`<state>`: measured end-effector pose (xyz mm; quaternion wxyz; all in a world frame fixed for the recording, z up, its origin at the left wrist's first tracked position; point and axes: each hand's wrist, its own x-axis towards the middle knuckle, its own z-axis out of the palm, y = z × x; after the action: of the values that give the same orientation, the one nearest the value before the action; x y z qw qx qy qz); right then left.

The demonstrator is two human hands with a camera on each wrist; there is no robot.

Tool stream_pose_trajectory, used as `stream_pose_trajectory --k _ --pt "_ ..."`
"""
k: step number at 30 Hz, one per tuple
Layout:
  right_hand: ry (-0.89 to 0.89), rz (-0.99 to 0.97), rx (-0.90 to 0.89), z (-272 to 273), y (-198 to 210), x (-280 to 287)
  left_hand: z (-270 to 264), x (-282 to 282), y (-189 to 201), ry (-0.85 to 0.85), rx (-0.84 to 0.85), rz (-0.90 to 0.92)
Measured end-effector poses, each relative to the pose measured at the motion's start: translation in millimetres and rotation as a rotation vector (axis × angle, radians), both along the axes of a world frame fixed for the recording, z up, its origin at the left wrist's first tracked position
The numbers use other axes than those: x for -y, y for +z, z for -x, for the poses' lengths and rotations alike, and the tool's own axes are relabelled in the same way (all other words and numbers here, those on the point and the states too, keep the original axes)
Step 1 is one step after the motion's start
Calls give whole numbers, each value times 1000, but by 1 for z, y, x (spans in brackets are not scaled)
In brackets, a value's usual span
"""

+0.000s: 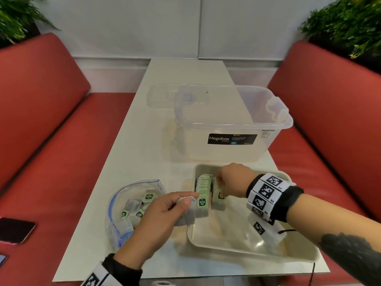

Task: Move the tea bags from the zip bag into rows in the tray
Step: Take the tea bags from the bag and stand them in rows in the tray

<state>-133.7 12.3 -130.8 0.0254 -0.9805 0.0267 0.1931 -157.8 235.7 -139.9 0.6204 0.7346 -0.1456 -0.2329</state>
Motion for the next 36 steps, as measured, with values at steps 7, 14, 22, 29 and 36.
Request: stream_pose_trajectory --k 7,14,22,29,36 --pt "224 1 -275 17 6 -2 2 0 -2 -71 -42 -15" --pt "336 113 -452 6 -22 -3 4 -2 -4 -64 -36 -52" --pt "290 54 -361 10 -12 -5 -3 -3 1 -4 90 29" --pt "233 -499 290 24 56 -27 -20 7 10 45 -108 278" --pt "244 -792 256 33 81 -42 -18 15 19 -57 -260 409"
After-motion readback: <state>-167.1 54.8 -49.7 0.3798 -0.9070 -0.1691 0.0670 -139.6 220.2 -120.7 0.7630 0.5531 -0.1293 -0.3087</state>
